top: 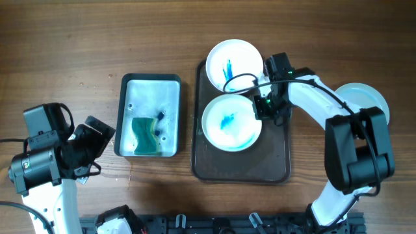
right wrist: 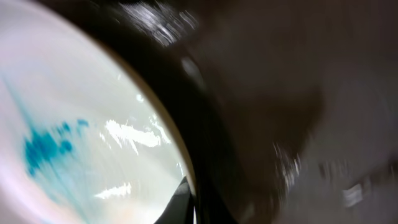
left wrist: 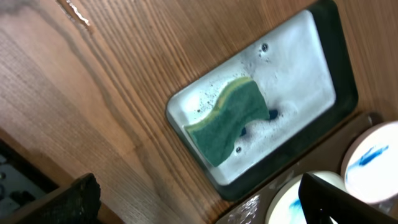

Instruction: Clean dirty plates on tray and stack at the side

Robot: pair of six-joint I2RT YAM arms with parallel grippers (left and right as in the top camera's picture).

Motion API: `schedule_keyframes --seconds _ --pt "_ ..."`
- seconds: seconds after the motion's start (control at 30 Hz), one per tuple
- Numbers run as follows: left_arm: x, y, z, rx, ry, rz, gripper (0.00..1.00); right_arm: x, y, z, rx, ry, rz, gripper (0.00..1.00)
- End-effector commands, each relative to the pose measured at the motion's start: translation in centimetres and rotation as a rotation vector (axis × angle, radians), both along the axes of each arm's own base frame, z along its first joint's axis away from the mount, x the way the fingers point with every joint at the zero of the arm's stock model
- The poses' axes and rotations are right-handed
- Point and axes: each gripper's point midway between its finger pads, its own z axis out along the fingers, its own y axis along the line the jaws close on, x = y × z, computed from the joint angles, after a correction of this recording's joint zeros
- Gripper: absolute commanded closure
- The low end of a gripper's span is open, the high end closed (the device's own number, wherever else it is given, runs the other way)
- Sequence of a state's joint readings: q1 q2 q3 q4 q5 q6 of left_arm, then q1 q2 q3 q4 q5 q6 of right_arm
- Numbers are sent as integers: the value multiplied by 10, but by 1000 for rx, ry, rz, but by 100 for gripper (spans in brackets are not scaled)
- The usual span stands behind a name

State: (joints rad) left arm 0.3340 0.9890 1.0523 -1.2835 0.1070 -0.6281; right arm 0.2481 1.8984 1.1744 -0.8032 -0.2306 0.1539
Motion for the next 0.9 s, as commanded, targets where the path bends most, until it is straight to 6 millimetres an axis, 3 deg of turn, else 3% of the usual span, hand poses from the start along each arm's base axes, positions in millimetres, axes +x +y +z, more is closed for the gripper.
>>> schedule_keyframes --seconds 0.0,0.1,0.13,0.2,0.33,0.43,0.53,0.73,0.8,0.87 --pt "5 -10 7 -16 -43 -120 1 -13 -20 15 -110 82 -411 96" --pt "9 -15 9 -32 -65 -151 2 -21 -14 17 -103 116 -445 96" --pt "9 -15 9 -33 -68 -152 2 -23 -7 17 -84 125 -443 85" --pt "10 -15 9 -31 -71 -153 2 -19 -1 17 -63 107 -414 75" --pt "12 -22 11 -38 -92 -243 2 1 -5 18 -35 -15 -198 70" --pt "15 -34 14 -79 -128 -313 4 20 -10 20 -25 -142 52 55" --pt "16 -34 15 -78 -132 -314 4 30 -8 21 -32 -227 258 48" --pt "19 -33 13 -82 -125 -313 4 43 13 16 48 -319 435 50" --pt "19 -32 11 -85 -120 -312 4 41 17 11 70 -304 433 61" --pt "20 -32 10 -88 -114 -312 3 39 13 4 60 -263 372 85"
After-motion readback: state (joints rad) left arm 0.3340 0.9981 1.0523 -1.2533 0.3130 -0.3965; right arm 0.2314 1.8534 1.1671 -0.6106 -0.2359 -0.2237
